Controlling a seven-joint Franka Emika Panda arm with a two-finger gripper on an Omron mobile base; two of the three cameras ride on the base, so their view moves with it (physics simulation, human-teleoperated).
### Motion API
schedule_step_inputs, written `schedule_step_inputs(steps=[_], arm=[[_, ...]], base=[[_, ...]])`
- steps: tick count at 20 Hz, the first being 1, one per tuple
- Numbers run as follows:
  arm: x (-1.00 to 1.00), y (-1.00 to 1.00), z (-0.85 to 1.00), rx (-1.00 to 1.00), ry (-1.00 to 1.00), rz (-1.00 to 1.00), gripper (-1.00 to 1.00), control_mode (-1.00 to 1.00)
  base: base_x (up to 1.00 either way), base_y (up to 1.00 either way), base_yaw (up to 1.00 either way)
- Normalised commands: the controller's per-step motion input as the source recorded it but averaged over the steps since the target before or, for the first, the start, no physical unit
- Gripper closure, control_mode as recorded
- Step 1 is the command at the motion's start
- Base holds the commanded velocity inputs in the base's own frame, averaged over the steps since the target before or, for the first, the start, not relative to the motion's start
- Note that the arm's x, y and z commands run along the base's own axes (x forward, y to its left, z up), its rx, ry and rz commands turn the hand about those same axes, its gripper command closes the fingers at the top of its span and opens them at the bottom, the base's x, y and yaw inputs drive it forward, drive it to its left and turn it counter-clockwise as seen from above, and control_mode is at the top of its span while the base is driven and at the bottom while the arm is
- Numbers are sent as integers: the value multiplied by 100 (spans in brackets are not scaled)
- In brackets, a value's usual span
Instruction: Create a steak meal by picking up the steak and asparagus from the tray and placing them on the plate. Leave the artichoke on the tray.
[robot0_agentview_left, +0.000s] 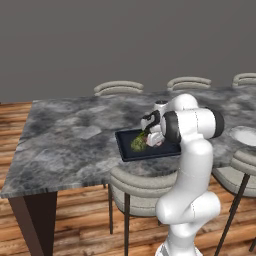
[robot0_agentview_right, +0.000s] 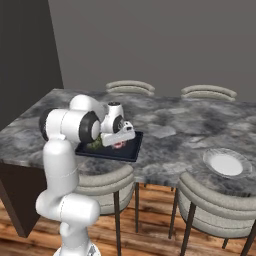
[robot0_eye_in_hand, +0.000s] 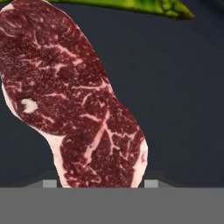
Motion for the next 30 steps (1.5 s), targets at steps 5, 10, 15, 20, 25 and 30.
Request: schedule_step_inputs(steps=[5, 10, 15, 20, 25, 30], arm=[[-44, -21, 44, 4, -24, 3, 100, -100], [-73, -50, 56, 2, -28, 0, 100, -100], [-77, -40, 71, 0, -12, -2, 100, -100], [-71, -58, 55, 0, -5, -7, 100, -100], [-43, -56, 39, 0, 0, -11, 100, -100], [-43, -5, 56, 0, -2, 0, 100, -100]], base=[[0, 0, 0], [0, 0, 0], [0, 0, 0], [0, 0, 0], [0, 0, 0], [0, 0, 0]])
